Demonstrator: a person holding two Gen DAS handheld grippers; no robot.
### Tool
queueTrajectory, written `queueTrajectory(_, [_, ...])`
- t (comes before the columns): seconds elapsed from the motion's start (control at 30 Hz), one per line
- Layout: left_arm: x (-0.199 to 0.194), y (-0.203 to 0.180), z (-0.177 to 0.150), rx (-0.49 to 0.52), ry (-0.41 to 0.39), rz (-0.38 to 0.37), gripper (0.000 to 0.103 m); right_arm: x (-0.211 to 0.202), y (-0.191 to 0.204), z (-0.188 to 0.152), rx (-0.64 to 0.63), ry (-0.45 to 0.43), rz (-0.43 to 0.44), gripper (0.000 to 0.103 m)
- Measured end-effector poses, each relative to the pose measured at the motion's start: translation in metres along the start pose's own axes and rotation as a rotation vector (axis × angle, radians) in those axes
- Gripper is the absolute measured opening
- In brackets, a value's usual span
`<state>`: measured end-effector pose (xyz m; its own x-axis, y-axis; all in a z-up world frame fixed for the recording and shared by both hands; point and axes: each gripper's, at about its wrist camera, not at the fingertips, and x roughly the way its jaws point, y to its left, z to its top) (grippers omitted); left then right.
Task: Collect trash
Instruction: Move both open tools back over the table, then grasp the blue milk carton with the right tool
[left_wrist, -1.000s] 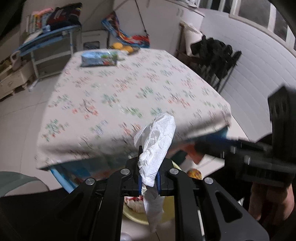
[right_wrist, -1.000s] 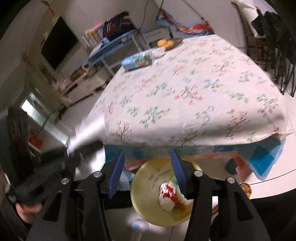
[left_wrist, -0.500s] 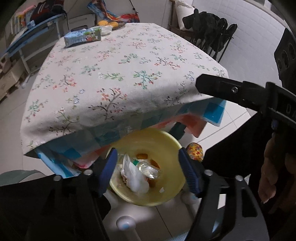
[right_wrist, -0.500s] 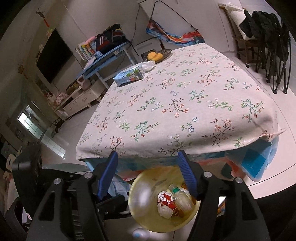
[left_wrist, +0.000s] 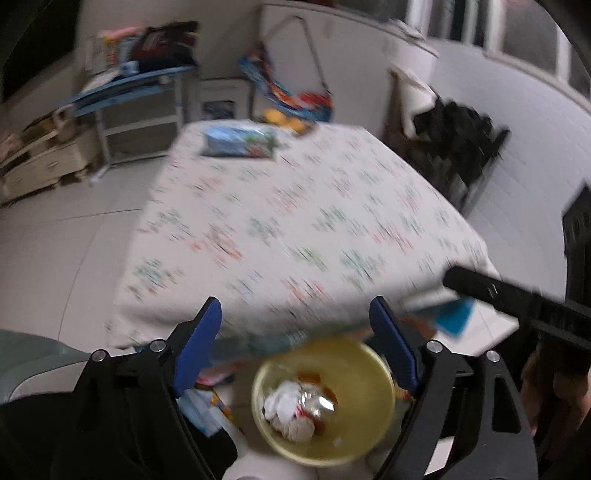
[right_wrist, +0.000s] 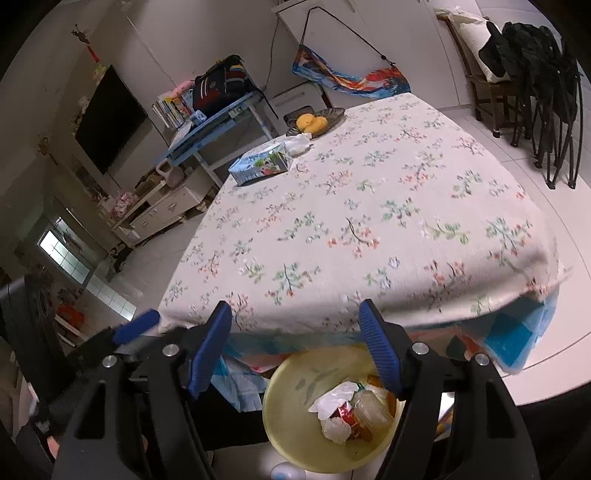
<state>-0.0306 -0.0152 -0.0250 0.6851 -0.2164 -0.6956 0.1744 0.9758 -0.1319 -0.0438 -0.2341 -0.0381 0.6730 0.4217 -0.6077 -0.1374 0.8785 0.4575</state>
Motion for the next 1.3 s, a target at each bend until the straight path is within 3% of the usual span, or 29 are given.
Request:
queueTrajectory(0.2, [0.013, 0.030, 0.035, -0.077, -0.019, 0.052, 0.081, 0.015, 0.013, 0.022, -0.080, 0.016, -0.002, 0.071])
queueTrajectory(0.43, [0.036, 0.075, 0.071, -0.260, -0.048, 0.122, 0.083, 0.047, 0.034, 0.048, -0.229, 0.061, -0.009, 0.072])
queueTrajectory(0.73, [0.051, 0.111, 0.109, -0.353, -0.097, 0.201, 0.084, 0.125, 0.066, 0.116, -0.430, 0.095, -0.023, 0.072])
queueTrajectory(0.87, [0.059, 0.122, 0.107, -0.425, -0.070, 0.190, 0.085, 0.159, 0.093, 0.149, -0.566, 0.108, -0.012, 0.072])
queueTrajectory(1.07, [0.070, 0.116, 0.111, -0.394, -0.036, 0.191, 0.085, 0.225, 0.130, 0.180, -0.771, 0.211, -0.033, 0.072])
queueTrajectory(1.3, [0.076, 0.119, 0.121, -0.392, -0.033, 0.175, 0.085, 0.284, 0.143, 0.175, -0.948, 0.327, -0.099, 0.074])
